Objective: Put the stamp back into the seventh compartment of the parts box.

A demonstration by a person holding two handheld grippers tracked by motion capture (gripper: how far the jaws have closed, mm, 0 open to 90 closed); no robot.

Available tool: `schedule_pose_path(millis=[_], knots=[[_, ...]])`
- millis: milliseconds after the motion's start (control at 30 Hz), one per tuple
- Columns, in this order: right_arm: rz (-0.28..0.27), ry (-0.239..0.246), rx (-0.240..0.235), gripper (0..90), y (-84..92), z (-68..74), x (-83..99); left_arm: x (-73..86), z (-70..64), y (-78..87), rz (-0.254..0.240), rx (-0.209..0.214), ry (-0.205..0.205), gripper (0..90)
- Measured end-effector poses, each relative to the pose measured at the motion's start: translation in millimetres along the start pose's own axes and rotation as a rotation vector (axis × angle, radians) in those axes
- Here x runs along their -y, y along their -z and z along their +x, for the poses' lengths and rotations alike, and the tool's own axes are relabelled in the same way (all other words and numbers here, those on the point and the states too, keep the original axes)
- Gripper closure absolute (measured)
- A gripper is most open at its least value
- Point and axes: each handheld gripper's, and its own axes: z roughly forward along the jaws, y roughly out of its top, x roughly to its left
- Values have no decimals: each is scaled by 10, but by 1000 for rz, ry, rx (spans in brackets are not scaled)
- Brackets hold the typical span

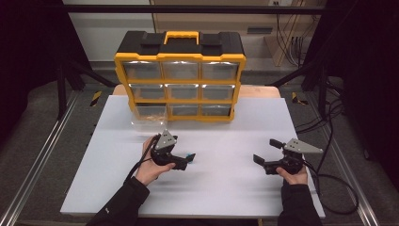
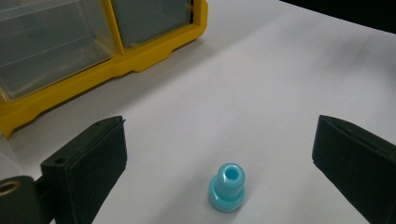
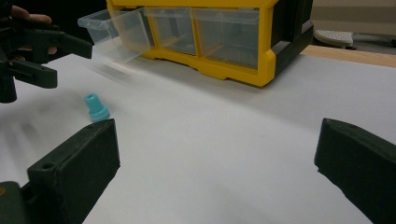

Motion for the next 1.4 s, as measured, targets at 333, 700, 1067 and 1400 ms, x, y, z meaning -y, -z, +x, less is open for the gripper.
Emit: schedule_pose_path(millis=[333, 700, 1067, 1400], knots=[[0, 2, -1, 6, -3, -3, 2, 39, -7, -40, 18, 2, 20, 66], [3, -1, -2, 6, -5, 0, 4, 107, -34, -111, 50, -8, 35, 116], [0, -4, -2, 7, -2, -3, 5, 130, -65, -144, 66, -22, 26, 176], [1, -4, -2, 6, -3, -3, 5, 154, -102, -183, 90, -31, 17, 292]])
